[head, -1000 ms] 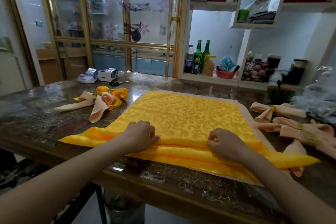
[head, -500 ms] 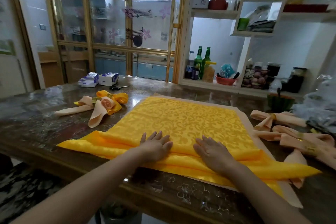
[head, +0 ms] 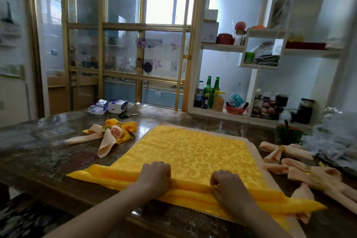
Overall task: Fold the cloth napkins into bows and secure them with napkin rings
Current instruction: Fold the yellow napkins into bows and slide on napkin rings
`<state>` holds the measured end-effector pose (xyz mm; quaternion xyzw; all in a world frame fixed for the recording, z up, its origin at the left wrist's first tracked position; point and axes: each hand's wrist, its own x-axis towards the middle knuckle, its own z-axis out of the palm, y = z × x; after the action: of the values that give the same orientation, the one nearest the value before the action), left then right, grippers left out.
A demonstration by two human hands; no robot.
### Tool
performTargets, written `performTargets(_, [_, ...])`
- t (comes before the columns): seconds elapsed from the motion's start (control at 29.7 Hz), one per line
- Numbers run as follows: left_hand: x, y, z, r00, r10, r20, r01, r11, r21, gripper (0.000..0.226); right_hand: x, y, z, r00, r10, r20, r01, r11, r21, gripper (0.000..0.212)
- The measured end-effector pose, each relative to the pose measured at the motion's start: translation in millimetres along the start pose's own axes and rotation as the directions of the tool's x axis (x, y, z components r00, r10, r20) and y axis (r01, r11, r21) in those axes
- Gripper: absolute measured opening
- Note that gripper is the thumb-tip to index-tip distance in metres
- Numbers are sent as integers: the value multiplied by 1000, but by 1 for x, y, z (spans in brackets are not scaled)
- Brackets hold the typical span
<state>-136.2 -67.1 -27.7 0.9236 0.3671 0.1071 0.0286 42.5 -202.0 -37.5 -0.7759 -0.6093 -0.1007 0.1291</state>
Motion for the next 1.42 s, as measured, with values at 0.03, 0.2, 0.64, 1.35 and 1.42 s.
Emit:
performTargets(0.03, [-5, -1, -2, 1000, -2, 1, 2, 1000, -18, 25, -3, -2, -2, 1000, -5, 20, 6, 1000, -3, 13])
performTargets(0.2, [-19, -1, 0, 999, 7, 49, -2, 993, -116, 18, -14, -3, 0, 994, 41, 97, -61, 975, 214, 13])
performTargets(0.64, [-23, 18, 9, 968, 249, -15, -239, 943, 231, 41, -17, -17, 3, 999, -12, 40, 10, 999, 43, 39])
performTargets(1.35, [-16, 65, 28, 959, 62, 276, -79, 995, 53, 59, -55, -27, 7, 909, -35, 415, 24, 999, 31, 115])
performTargets(1.42, [-15, 65, 41, 973, 35, 228, -33, 999, -13, 62, -57, -23, 4, 911, -7, 413, -20, 998, 62, 115])
